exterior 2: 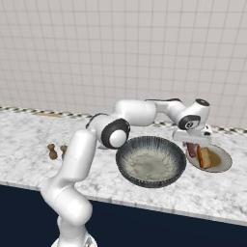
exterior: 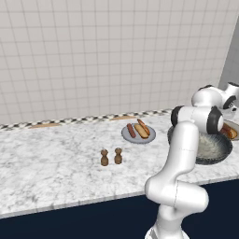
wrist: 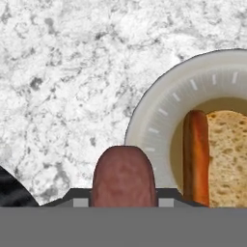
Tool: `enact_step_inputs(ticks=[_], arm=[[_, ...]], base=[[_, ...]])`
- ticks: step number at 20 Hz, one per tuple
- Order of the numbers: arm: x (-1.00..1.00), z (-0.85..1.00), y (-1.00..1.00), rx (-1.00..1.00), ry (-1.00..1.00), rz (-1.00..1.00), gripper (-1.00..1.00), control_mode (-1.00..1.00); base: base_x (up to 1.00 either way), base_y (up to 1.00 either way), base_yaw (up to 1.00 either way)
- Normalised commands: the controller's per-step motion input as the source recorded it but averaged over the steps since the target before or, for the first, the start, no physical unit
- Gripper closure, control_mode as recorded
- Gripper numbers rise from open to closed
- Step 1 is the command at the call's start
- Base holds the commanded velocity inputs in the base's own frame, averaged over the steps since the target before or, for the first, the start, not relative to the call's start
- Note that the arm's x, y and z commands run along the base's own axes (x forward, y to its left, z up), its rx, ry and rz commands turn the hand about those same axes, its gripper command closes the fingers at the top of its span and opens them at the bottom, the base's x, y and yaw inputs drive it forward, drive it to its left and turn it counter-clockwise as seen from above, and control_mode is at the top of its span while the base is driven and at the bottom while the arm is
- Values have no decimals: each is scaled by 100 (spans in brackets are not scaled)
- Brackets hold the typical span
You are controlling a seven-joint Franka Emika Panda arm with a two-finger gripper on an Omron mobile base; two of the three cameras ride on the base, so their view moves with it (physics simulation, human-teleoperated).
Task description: Place one bun and one sausage from the bowl on each plate.
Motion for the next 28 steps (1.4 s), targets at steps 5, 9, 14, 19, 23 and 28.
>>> enact_step_inputs(ticks=[5, 9, 14, 19, 23, 28], arm=[[22, -1, -19, 0, 0, 0, 100, -100], [7, -24, -16, -1, -3, 0, 100, -100], [0, -32, -2, -11, -12, 0, 100, -100], [0, -32, 0, -17, -12, 0, 100, -100], [0, -3, 0, -3, 0, 0, 100, -100], [0, -3, 0, -3, 0, 0, 100, -100]], base=[[0, 0, 0], [0, 0, 0], [0, 0, 0], [0, 0, 0], [0, 0, 0], [0, 0, 0]])
